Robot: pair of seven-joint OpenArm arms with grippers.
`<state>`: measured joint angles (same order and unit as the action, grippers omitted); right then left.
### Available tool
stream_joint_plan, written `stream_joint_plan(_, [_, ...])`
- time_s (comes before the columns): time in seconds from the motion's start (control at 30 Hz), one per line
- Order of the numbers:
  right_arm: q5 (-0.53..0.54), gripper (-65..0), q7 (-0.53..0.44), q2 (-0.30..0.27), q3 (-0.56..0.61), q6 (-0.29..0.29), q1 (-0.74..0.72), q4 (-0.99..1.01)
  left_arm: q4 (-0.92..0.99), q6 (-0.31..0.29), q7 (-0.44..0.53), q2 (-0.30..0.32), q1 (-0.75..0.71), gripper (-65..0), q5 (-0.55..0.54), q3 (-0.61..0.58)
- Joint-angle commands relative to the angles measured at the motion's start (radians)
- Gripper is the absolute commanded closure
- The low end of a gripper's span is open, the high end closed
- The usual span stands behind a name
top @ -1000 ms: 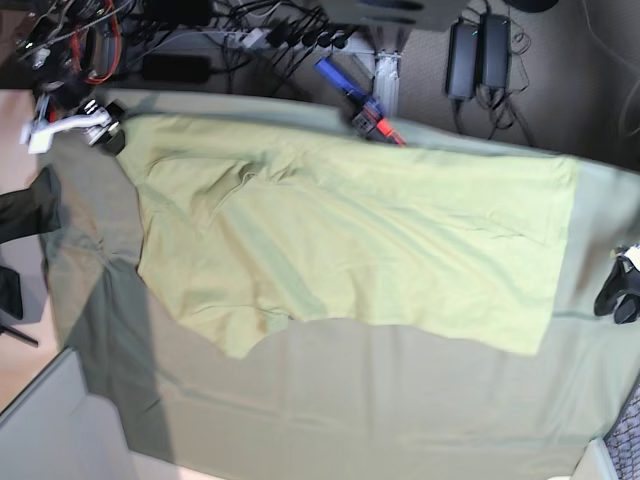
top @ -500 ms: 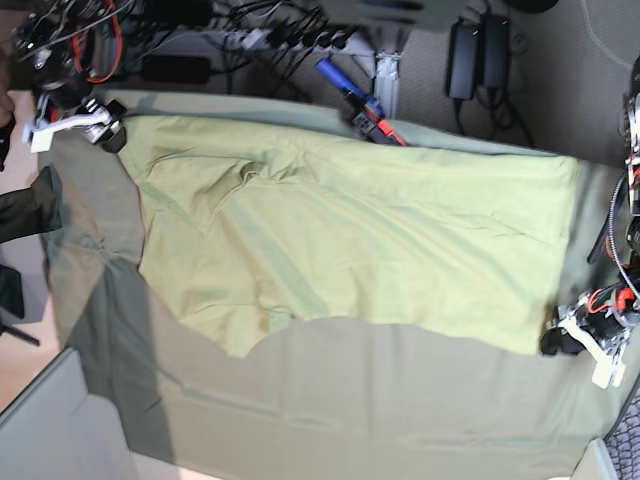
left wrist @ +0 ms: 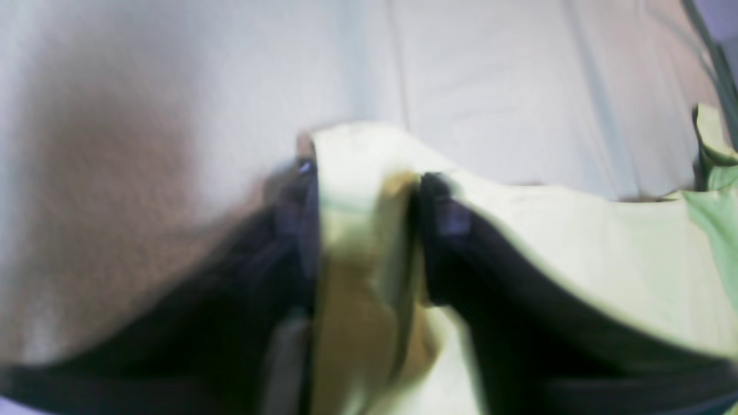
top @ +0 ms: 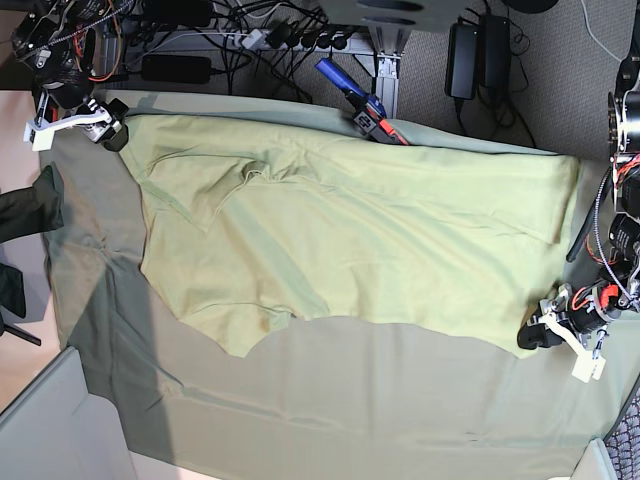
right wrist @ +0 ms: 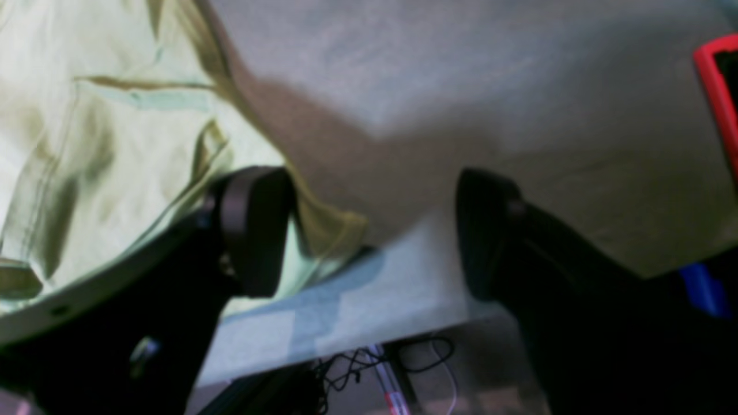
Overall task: Fold the T-shirt properly
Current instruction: 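Release the shirt and move both grippers to the folded edge corners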
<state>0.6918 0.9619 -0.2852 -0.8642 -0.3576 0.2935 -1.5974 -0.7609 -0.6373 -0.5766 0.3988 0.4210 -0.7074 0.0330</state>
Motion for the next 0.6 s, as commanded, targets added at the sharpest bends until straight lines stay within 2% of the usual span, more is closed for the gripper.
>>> stream_joint_plan(0.0, [0.015, -44.3, -0.021, -0.020, -0.008, -0.050, -0.002, -0.014, -0.017, -0.060, 0.006, 0.014, 0.028, -9.5, -0.013, 0.004])
stream_joint_plan(0.07, [0.015, -44.3, -0.024, -0.020, -0.009, -0.050, -0.002, -0.014, -0.031, -0.061, -0.006, 0.017, 0.027, 0.0, -0.015, 0.005])
stream_joint_plan(0.2, [0.028, -44.4, -0.050, -0.043, -0.036, -0.050, -0.033, -0.018, -0.098, -0.061, -0.060, 0.020, 0.027, 0.0, -0.063, 0.006])
stream_joint_plan(0.33, [0.030, -44.4, -0.049, -0.112, -0.064, -0.050, -0.135, -0.017, -0.169, -0.061, -0.094, 0.020, 0.027, 0.0, -0.085, 0.006])
stream_joint_plan(0.43, [0.030, -44.4, -0.049, -0.164, -0.063, -0.050, -0.229, -0.015, -0.185, -0.061, -0.144, 0.019, 0.025, 0.0, -0.140, 0.006])
stream_joint_plan(0.57, [0.026, -44.5, -0.060, -0.214, -0.022, -0.049, -0.379, 0.055, -0.185, -0.061, -0.163, 0.019, 0.014, 0.0, -0.168, 0.006])
